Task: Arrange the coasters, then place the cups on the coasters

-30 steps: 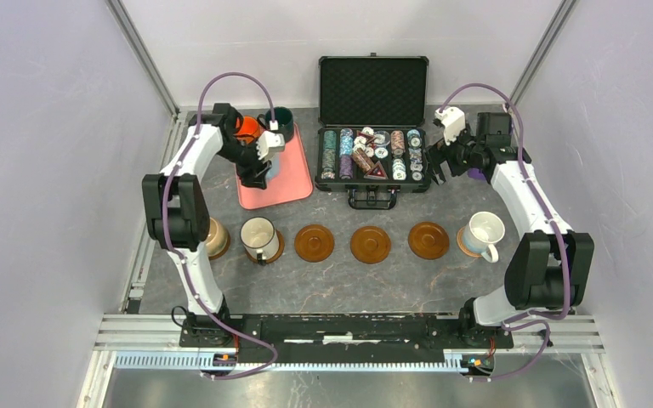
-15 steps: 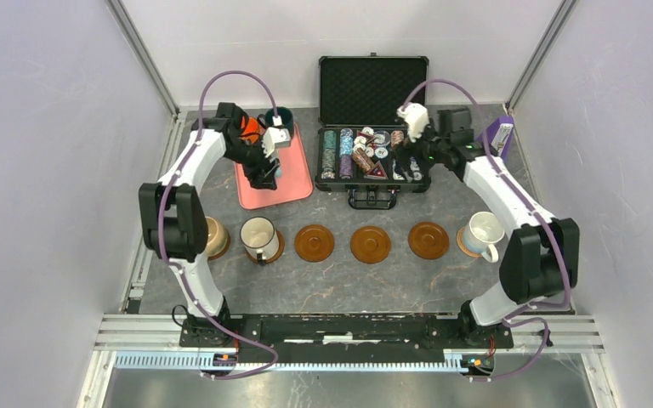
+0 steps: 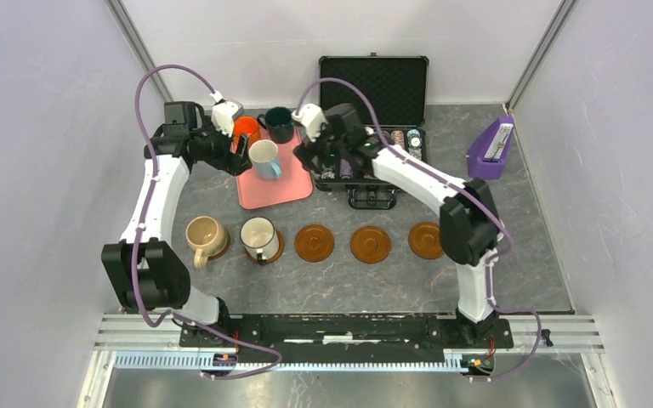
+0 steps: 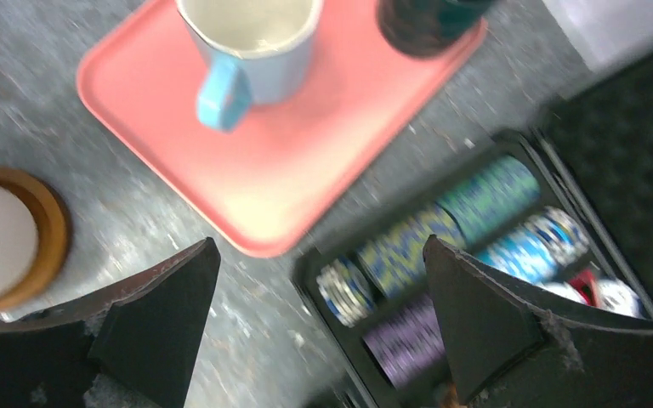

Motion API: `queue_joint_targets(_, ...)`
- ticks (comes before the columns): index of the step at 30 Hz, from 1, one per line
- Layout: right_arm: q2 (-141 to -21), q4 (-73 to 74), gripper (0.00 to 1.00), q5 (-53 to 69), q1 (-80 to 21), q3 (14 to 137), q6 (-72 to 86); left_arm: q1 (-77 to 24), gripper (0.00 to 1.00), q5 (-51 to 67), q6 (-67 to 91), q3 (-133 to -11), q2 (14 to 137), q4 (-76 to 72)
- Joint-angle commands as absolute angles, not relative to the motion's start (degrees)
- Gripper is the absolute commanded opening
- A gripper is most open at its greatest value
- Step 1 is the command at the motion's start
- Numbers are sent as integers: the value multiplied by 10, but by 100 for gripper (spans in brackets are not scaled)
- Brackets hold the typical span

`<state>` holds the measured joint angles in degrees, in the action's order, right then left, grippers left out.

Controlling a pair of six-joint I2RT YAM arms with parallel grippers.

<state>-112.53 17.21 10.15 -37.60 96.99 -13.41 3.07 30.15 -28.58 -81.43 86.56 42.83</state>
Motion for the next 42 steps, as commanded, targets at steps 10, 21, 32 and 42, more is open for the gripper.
queue_joint_targets(10, -1293, 88, 92, 29, -474, 1126, -31, 63, 88, 153, -113, -707, 764, 348)
queue_joint_targets(21, -1356, 4, 77, 2, -486, 1150, -23, 98, 88, 156, -58, -708, 748, 342)
queue_joint_targets(32, -1359, -30, 47, 13, -485, 1143, -22, 103, 88, 169, -57, -728, 772, 346)
queue_joint_targets(42, -1366, -37, 42, 17, -478, 1137, -30, 104, 88, 173, -64, -748, 790, 358)
